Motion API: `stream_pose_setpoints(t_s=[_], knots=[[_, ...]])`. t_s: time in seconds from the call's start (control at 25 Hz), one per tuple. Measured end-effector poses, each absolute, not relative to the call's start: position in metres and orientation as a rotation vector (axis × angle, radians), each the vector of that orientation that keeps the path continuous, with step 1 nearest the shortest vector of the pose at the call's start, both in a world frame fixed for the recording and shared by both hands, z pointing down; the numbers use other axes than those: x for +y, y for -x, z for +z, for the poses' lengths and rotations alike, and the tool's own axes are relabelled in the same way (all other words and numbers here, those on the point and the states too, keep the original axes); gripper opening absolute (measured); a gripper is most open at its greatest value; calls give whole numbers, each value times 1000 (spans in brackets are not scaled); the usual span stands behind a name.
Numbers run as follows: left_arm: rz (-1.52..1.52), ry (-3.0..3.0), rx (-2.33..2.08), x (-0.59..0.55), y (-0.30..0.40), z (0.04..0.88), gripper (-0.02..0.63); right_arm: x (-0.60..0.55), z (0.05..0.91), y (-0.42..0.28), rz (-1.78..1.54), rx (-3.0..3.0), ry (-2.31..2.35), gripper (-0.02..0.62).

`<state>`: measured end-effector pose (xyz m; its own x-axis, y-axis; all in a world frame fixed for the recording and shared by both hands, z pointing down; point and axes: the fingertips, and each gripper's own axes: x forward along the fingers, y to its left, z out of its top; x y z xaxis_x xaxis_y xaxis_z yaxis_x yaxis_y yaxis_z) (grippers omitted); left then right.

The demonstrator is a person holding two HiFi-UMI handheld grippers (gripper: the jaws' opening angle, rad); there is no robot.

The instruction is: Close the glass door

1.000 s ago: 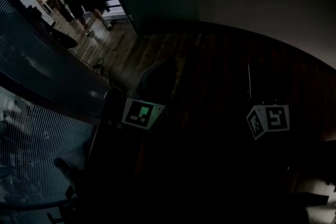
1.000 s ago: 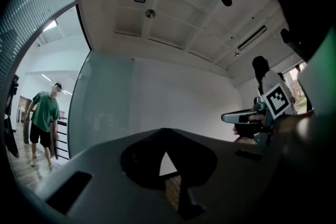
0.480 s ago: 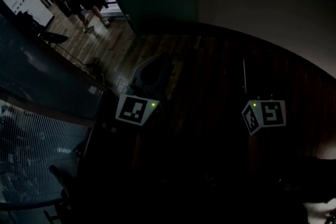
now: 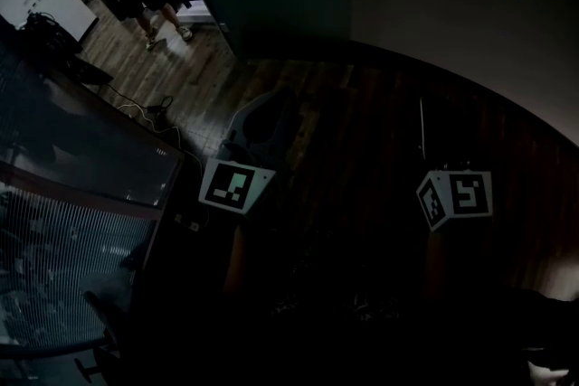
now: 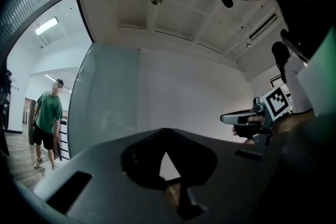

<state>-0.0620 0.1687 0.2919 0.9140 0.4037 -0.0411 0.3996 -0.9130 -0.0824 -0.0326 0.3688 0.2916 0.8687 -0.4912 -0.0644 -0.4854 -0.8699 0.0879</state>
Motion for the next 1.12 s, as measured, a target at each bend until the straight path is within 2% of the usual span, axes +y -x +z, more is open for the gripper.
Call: stream_pose_setpoints(t_s=[0.56, 1.12], knots=[[169, 2976, -695, 103, -93, 278, -9, 304, 280, -110, -177, -709, -2971, -5], [120, 3005, -679, 55, -197, 285, -9, 254, 285, -217, -132, -728, -2969, -5]])
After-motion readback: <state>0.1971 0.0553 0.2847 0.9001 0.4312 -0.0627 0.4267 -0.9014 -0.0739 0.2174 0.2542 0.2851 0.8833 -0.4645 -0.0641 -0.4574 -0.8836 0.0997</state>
